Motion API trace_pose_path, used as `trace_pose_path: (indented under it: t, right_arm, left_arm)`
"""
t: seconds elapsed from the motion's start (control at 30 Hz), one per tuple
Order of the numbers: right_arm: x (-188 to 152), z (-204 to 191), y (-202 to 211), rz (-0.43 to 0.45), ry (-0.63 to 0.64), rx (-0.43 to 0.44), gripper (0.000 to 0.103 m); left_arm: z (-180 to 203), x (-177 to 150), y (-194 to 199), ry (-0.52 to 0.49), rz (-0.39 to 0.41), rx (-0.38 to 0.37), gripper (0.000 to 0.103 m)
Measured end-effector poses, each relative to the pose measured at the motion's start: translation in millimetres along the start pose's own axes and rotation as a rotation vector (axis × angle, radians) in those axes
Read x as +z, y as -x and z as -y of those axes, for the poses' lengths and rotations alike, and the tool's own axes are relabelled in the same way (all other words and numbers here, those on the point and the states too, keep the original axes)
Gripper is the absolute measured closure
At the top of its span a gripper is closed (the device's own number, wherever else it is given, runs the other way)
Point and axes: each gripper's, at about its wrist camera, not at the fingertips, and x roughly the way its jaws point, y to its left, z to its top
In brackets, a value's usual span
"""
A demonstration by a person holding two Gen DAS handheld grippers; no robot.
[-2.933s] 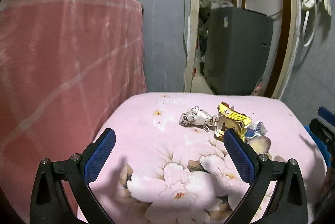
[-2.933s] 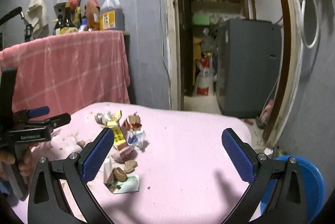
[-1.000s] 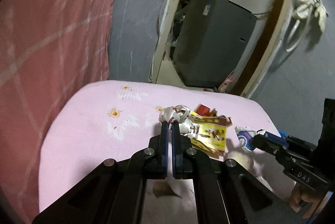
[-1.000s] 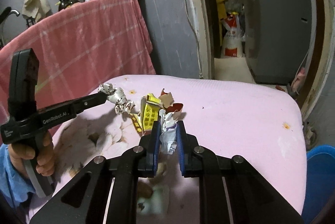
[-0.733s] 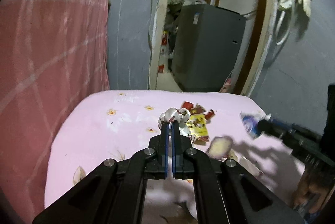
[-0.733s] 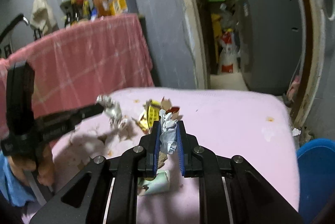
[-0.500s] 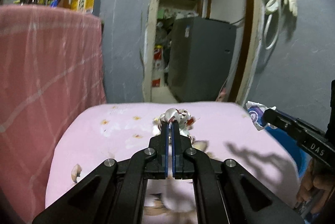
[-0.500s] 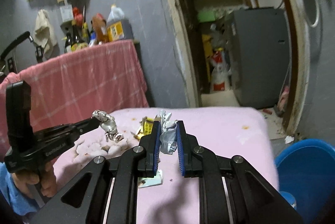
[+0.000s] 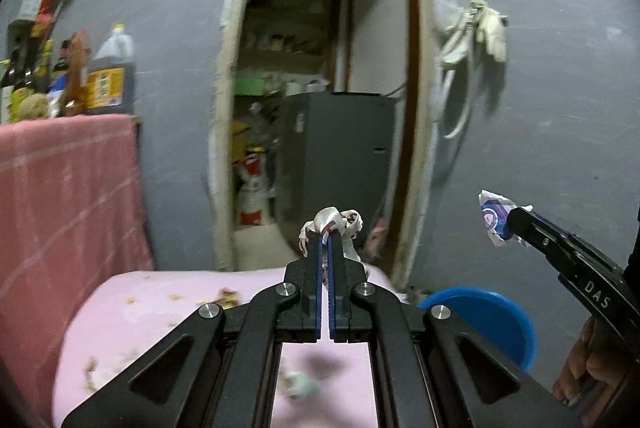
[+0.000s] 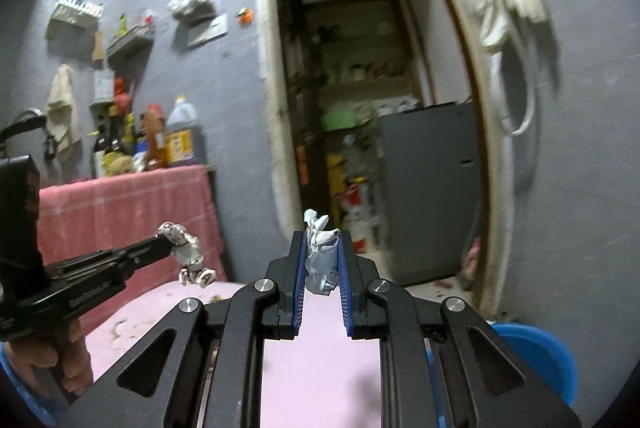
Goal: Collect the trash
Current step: 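Carry both held pieces over the blue bucket and open both tools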
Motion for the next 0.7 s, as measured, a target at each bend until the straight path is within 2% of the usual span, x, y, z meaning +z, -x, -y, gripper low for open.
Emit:
trace_pose_path:
  t: [0.13,0.33,0.53,0.7]
  right_arm:
    - [4,31,18,0.031,-0.028,-0.079,0.09]
    - [0,84,34,0.018,-0.092,-0.202,0.09]
    - [-20,126,34,-0.055,-0.159,-0.254,0.09]
    - [-46,152,19,-0.152,-0.229,-0.256,0.088]
  left_arm:
    - [34,3,-15,-0.018,-0.014,-0.07,0.103]
    - [89,0,-50,-0.04,-0.07,-0.166,0.102]
    - [135,-9,-99,-0.037,-0.146,-0.208,0.103]
    - [136,-23,-126,-0.002,-0.208,-0.2,0.103]
